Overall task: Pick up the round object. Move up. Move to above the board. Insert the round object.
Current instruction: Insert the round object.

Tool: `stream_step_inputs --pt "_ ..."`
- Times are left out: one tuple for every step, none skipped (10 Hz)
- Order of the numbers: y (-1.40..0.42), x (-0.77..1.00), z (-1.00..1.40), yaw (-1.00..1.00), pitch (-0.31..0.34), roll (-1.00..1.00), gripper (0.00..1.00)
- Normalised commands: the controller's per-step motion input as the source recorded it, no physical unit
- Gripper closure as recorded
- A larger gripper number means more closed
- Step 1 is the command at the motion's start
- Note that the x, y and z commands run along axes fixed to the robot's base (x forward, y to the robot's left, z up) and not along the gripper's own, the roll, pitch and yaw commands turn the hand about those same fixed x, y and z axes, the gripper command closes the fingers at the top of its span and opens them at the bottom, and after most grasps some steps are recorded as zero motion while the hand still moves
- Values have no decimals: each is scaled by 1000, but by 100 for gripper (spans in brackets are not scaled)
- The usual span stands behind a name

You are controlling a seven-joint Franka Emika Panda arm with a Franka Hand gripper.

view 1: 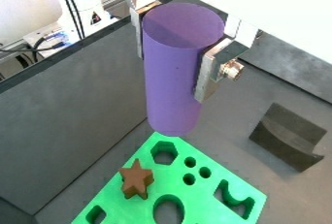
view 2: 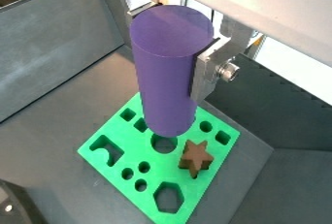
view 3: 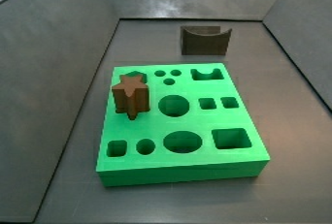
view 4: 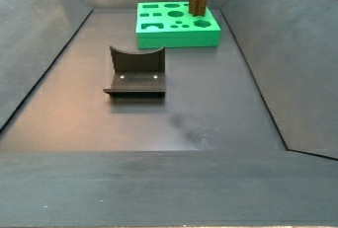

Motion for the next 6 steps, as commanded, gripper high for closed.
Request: stream_step_inputs --pt "0 0 -26 0 0 0 100" --pt "0 -3 -266 0 -61 69 100" --pt "0 6 -486 0 -111 87 100" --pt "-37 80 -646 0 -154 86 100" --pt "-63 246 -654 0 -133 37 100" --pt "-94 297 -629 0 -124 27 100"
